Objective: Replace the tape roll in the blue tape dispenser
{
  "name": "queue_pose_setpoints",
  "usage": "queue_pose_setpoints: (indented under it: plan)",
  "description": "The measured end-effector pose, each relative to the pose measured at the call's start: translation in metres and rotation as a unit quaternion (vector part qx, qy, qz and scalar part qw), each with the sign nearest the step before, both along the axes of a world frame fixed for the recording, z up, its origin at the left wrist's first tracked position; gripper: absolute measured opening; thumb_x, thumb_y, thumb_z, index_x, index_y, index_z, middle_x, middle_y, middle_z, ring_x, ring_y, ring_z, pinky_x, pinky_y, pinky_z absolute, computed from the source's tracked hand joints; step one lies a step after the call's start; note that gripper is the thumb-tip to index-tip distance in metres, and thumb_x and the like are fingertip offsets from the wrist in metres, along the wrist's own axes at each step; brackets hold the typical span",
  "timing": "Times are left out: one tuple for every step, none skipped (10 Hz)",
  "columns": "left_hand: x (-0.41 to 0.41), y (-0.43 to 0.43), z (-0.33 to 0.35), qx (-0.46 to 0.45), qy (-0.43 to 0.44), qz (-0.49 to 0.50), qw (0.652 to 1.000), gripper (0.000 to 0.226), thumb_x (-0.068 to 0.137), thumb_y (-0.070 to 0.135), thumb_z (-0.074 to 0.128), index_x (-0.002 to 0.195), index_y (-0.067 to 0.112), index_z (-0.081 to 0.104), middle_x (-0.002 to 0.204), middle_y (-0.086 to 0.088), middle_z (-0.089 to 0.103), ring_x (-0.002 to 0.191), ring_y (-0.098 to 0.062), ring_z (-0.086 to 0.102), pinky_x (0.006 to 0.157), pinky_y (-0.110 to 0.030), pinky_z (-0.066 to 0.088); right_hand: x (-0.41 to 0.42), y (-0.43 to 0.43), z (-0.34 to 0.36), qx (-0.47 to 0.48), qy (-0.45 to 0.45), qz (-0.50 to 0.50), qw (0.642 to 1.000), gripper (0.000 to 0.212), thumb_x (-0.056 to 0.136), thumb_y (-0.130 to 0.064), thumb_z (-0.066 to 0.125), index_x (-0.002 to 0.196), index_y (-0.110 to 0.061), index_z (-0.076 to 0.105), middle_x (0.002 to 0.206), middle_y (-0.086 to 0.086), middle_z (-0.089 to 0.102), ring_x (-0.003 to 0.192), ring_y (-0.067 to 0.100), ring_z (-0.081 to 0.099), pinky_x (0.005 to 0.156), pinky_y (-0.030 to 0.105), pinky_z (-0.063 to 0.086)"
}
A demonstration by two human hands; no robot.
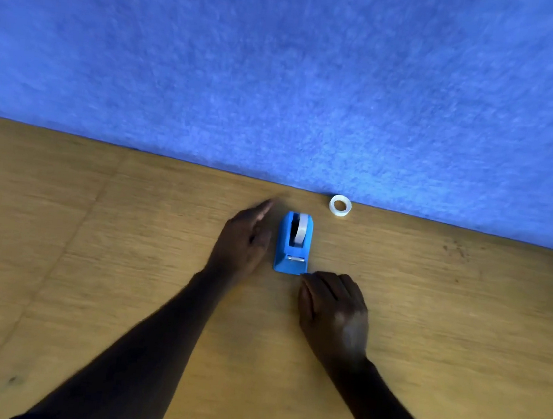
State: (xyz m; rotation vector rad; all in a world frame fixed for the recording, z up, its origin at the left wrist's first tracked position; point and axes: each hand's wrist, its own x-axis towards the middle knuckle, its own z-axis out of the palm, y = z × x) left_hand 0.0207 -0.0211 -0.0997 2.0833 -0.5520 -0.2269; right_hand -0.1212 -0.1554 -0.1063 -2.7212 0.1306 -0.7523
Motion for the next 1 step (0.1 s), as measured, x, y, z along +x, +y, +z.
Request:
queue_pose_setpoints:
  plan:
    - [-0.0152, 0.0135, -0.0037, 0.048, -0.069, -0.022, 0.996, 0.062, 0.095, 0.036, 0.035, 0.149, 0.006, 0.036, 0.152, -0.013, 0.044, 0.14, -0.023, 0.043, 0.116, -0.04, 0.037, -0.0054, -0.007, 0.0114, -0.003, 0.022, -0.059, 0.998, 0.027, 0.088, -0.023, 0.06, 0.109, -0.008, 0.068, 0.106, 0.012, 0.07, 0.095, 0.027, 0.063, 0.079, 0.039, 0.054]
